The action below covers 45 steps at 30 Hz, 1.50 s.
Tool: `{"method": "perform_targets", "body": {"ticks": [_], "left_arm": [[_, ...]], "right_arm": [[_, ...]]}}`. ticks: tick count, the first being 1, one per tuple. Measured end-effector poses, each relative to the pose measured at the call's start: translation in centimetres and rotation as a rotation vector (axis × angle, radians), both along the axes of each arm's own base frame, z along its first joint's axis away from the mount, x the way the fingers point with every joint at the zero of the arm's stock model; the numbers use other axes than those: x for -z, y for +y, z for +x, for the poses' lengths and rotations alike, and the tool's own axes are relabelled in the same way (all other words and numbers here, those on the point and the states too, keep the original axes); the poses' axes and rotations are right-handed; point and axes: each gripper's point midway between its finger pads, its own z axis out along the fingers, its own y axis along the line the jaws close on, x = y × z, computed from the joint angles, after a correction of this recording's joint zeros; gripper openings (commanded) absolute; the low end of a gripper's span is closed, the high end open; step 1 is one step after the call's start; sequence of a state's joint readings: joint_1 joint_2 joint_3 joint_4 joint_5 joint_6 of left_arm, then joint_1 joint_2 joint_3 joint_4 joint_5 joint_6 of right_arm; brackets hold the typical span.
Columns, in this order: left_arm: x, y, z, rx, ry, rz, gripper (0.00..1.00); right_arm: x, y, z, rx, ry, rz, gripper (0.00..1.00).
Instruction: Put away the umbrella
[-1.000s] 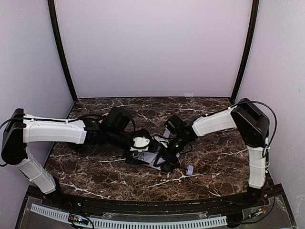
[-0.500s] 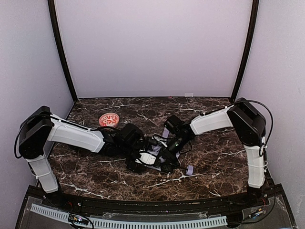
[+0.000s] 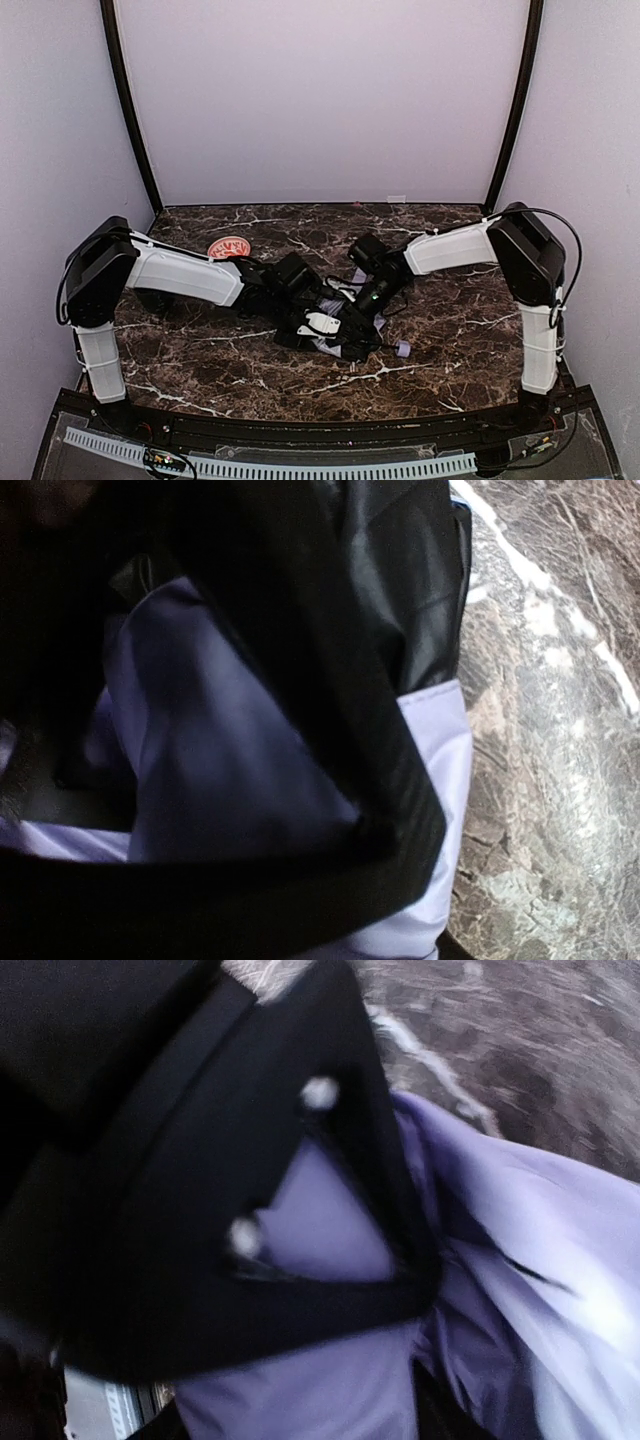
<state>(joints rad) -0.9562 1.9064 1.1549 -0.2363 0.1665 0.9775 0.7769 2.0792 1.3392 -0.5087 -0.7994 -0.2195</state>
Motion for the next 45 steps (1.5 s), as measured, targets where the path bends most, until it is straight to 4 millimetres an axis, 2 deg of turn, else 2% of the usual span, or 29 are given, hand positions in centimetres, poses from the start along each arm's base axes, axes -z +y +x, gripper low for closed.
{"method": "perform_targets", "body": {"ticks": [4,7,12,14,16,19,23,27,29,32,34,38,43,45], "left_arm": [[0.2,-0.3,-0.2,-0.026,0.061,0.013,0.22],[0.4,-0.6,-0.5,-0.036,0.112,0.011,0.18],[0.7,-0.8,-2.4,-0.024,0.238,0.017,0.09],[0.8,-0.9,-2.7,-0.030,0.285,0.024,0.05],[0.8,-1.1,-2.7,-0.041,0.330,0.029,0.00],[0.6,-1.1,-2.5,-0.072,0.423,0.038,0.00],[0.6,-1.1,-2.5,-0.121,0.544,0.057,0.00],[0.4,-1.1,-2.3,-0.175,0.659,0.059,0.00],[0.3,-1.2,-2.2,-0.196,0.711,0.056,0.00],[0.2,-1.2,-2.2,-0.220,0.773,0.052,0.00],[0.2,-1.1,-2.5,-0.232,0.811,0.058,0.00],[0.1,-0.8,-3.6,-0.245,0.879,0.078,0.00],[0.0,-0.4,-4.1,-0.269,0.931,0.097,0.00],[0.1,-0.3,-4.2,-0.273,0.938,0.100,0.00]], "right_arm": [[-1.3,-1.7,1.9,0.073,-0.038,-0.014,0.68],[-2.8,-3.7,3.9,0.143,-0.084,-0.010,0.67],[-5.8,-7.8,7.2,0.292,-0.204,-0.022,0.65],[-7.0,-9.2,7.6,0.340,-0.263,-0.029,0.63],[-8.3,-9.9,7.2,0.374,-0.319,-0.017,0.62],[-10.0,-10.3,5.8,0.393,-0.438,0.027,0.62],[-11.2,-8.5,0.5,0.291,-0.671,0.129,0.61],[-9.9,-6.2,-4.7,0.148,-0.827,0.185,0.64],[-9.4,-5.1,-6.2,0.091,-0.893,0.194,0.66],[-8.3,-3.3,-7.0,0.024,-0.987,0.181,0.69],[-6.6,-2.4,-6.6,-0.017,-1.030,0.129,0.71],[-3.1,-2.1,-4.8,-0.080,-1.109,-0.001,0.73],[-1.9,-0.8,-2.6,-0.105,-1.199,-0.088,0.73],[-1.4,-0.4,-2.2,-0.120,-1.205,-0.106,0.72]]}}
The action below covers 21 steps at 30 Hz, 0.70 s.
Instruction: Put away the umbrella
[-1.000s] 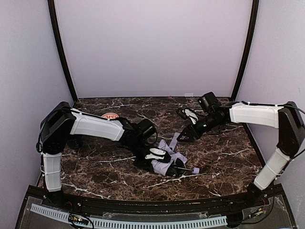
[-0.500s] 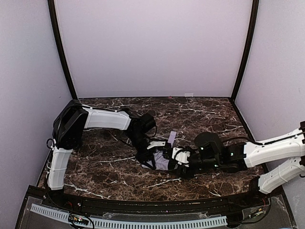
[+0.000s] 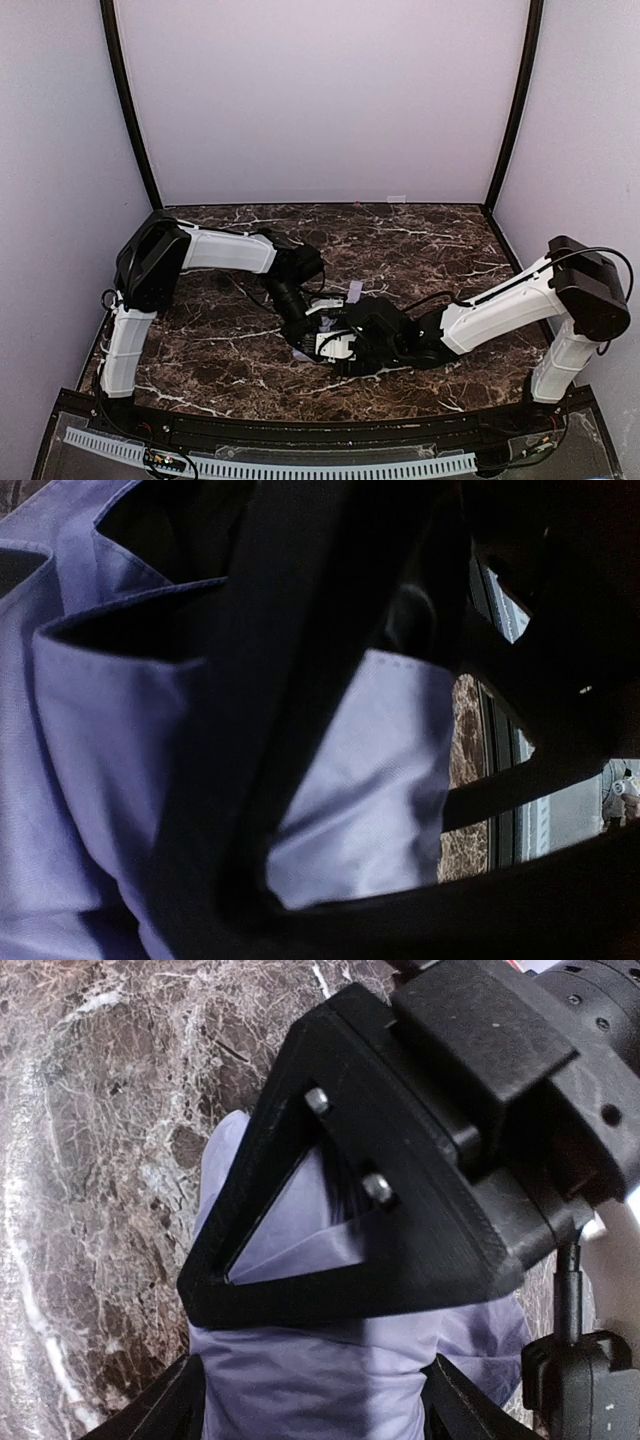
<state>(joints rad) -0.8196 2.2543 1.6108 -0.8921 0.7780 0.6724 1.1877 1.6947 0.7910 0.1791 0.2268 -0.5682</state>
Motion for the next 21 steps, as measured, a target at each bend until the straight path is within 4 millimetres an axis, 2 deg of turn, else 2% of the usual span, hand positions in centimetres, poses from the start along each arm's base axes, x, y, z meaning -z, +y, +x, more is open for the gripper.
{"method": "perform_targets", "body": {"ticks": [3,5,7,9,11,12,13,14,20,21], "left_arm": [[0.0,0.0,0.0,-0.003,0.007,-0.002,0.00],[0.0,0.0,0.0,-0.005,0.010,-0.003,0.00],[0.0,0.1,0.0,-0.006,0.012,-0.001,0.00],[0.0,0.2,0.1,-0.010,0.017,0.004,0.03],[-0.1,0.4,0.2,-0.015,0.023,0.011,0.18],[-0.1,0.5,0.3,-0.017,0.024,0.011,0.35],[-0.2,0.6,0.4,-0.020,0.024,0.010,0.45],[-0.3,0.6,0.5,-0.023,0.021,0.005,0.51],[-1.1,1.3,1.0,-0.046,-0.055,-0.009,0.68],[-1.1,1.6,1.2,-0.053,-0.086,0.001,0.73]], "right_arm": [[0.7,0.2,0.1,-0.005,-0.007,-0.025,0.70],[1.2,0.2,0.3,-0.004,-0.009,-0.037,0.63],[1.5,0.3,0.4,0.000,0.000,-0.048,0.50],[1.7,0.5,0.5,0.007,0.025,-0.051,0.31],[1.7,0.6,0.6,0.017,0.052,-0.047,0.24],[1.6,0.7,0.6,0.018,0.067,-0.044,0.22],[1.6,0.8,0.6,0.019,0.083,-0.040,0.20],[1.6,0.8,0.6,0.022,0.104,-0.034,0.18],[1.5,1.1,0.7,-0.007,0.187,-0.016,0.13],[1.5,1.1,0.8,-0.008,0.201,-0.016,0.13]]}}
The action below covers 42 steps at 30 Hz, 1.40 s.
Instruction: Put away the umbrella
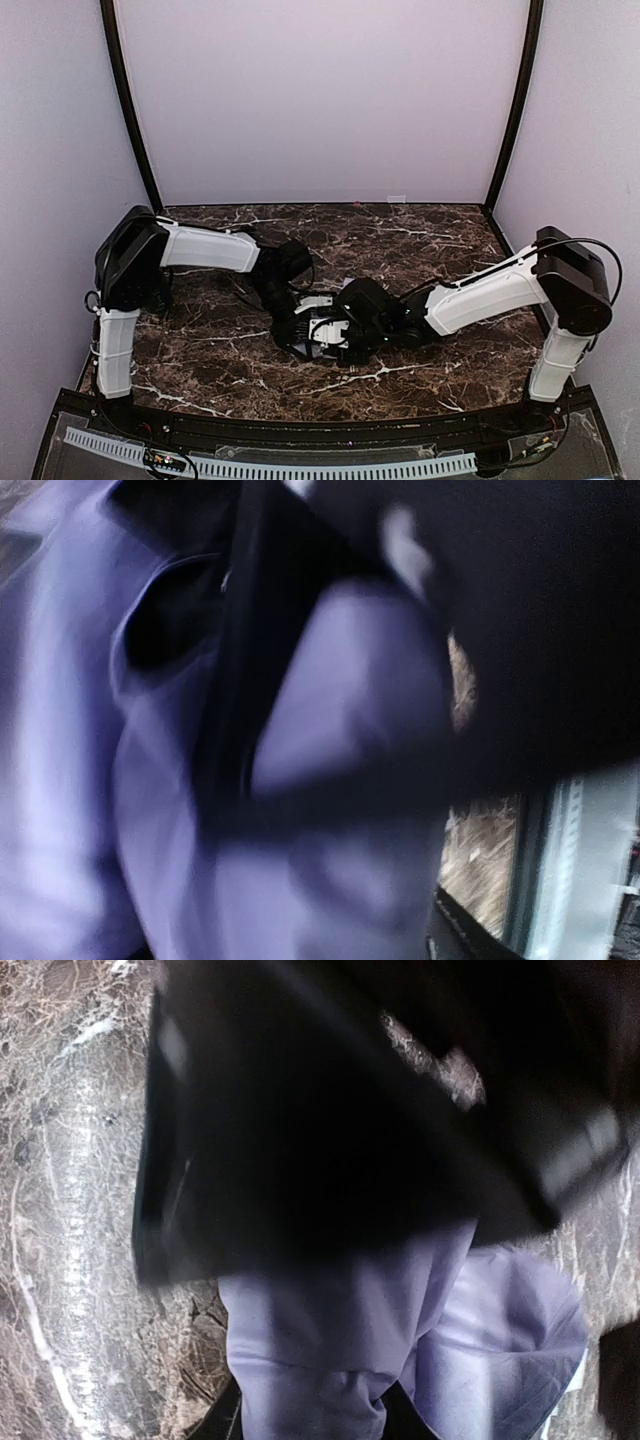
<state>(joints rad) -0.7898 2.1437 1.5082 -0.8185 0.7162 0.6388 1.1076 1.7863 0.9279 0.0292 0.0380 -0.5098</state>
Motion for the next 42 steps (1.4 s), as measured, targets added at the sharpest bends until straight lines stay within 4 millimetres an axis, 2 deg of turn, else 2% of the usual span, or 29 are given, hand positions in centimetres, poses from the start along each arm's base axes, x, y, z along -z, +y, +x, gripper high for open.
{"method": "perform_targets", "body": {"ticks": [2,8,11,14,17,20,22,25,30,31,38,40,42], "left_arm": [[0.0,1.2,0.5,-0.025,-0.076,0.030,0.75],[0.0,6.6,1.9,-0.100,-0.306,0.117,0.78],[-0.9,7.9,3.2,-0.135,-0.451,0.123,0.77],[-3.0,8.3,4.5,-0.175,-0.605,0.067,0.70],[-5.7,7.7,4.4,-0.152,-0.734,-0.052,0.67],[-7.7,5.6,2.4,-0.029,-0.879,-0.184,0.76],[-7.7,3.7,0.4,0.067,-0.927,-0.236,0.81],[-6.1,1.7,-0.6,0.161,-0.978,-0.245,0.82],[-1.2,0.8,2.0,0.210,-1.035,-0.109,0.83],[-0.7,0.7,2.4,0.214,-1.048,-0.095,0.83],[-0.6,-1.3,4.5,0.190,-1.126,-0.072,0.76],[-0.5,-1.4,4.3,0.193,-1.123,-0.079,0.70],[-0.4,-1.6,4.1,0.196,-1.116,-0.083,0.58]], "right_arm": [[0.2,0.0,0.1,-0.001,0.038,-0.004,0.12],[0.6,-0.1,0.8,0.025,0.173,-0.016,0.13],[0.7,-0.1,0.9,0.031,0.243,-0.004,0.13],[0.8,-0.1,1.2,0.037,0.337,0.009,0.14],[0.8,-0.1,1.6,0.052,0.451,0.021,0.14],[0.8,-0.1,1.9,0.060,0.590,0.047,0.15],[0.8,-0.2,2.1,0.066,0.666,0.067,0.15],[0.8,-0.3,2.1,0.070,0.769,0.095,0.15],[0.9,-0.7,1.7,0.080,0.890,0.108,0.16],[0.9,-0.8,1.8,0.090,0.913,0.110,0.16],[0.8,-1.3,2.4,0.112,1.030,0.136,0.16],[0.8,-1.2,2.6,0.112,1.056,0.141,0.18],[0.8,-1.2,2.7,0.114,1.081,0.144,0.20]]}}
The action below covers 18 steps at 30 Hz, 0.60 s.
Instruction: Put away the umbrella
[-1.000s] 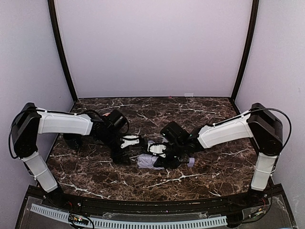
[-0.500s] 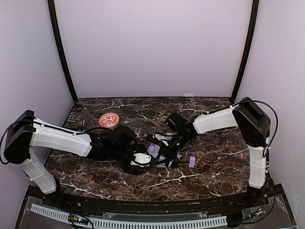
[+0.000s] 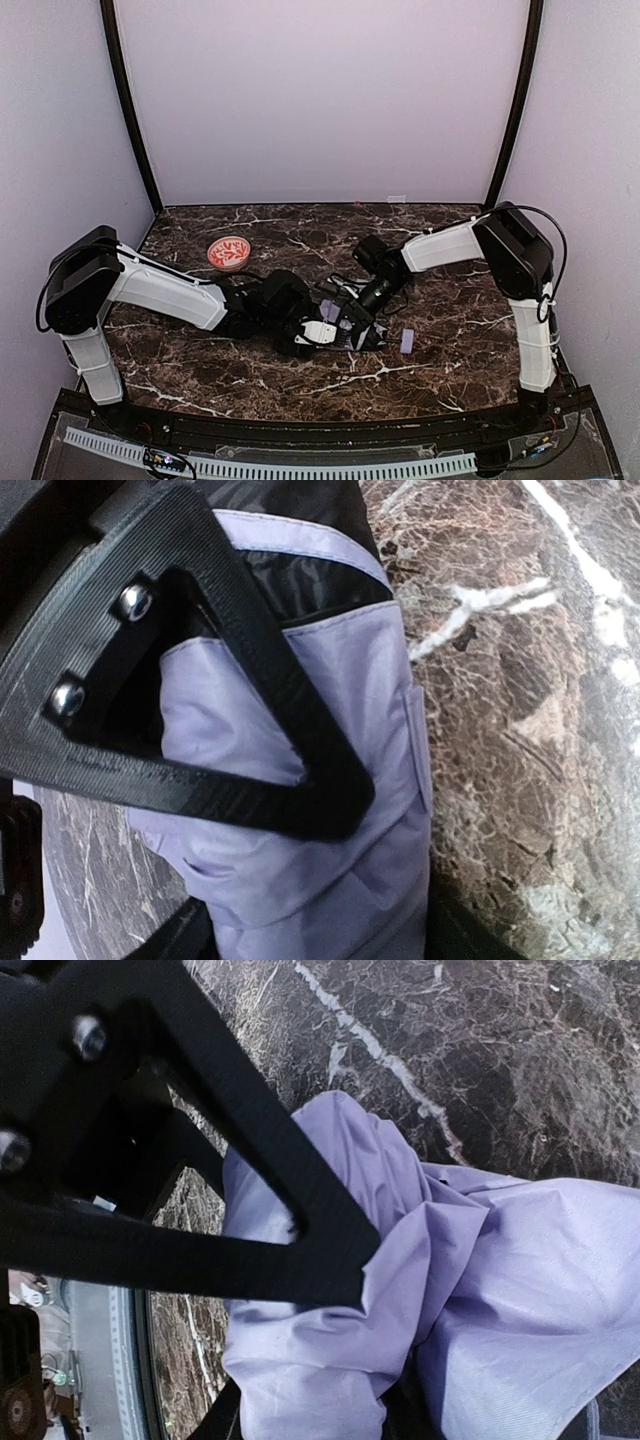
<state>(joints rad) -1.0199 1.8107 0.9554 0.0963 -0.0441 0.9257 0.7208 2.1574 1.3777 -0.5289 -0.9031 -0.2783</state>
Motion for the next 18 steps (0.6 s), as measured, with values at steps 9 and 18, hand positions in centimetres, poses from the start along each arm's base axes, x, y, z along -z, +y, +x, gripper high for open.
{"method": "perform_targets", "body": {"ticks": [9,18], "left_arm": [[0.5,-1.0,0.5,-0.010,0.054,0.024,0.29],[0.2,-1.5,0.7,0.002,0.272,0.011,0.11]], "right_arm": [[-0.2,-0.4,0.4,0.032,0.059,-0.013,0.56],[-1.1,-1.3,2.7,0.123,0.014,-0.029,0.71]]}}
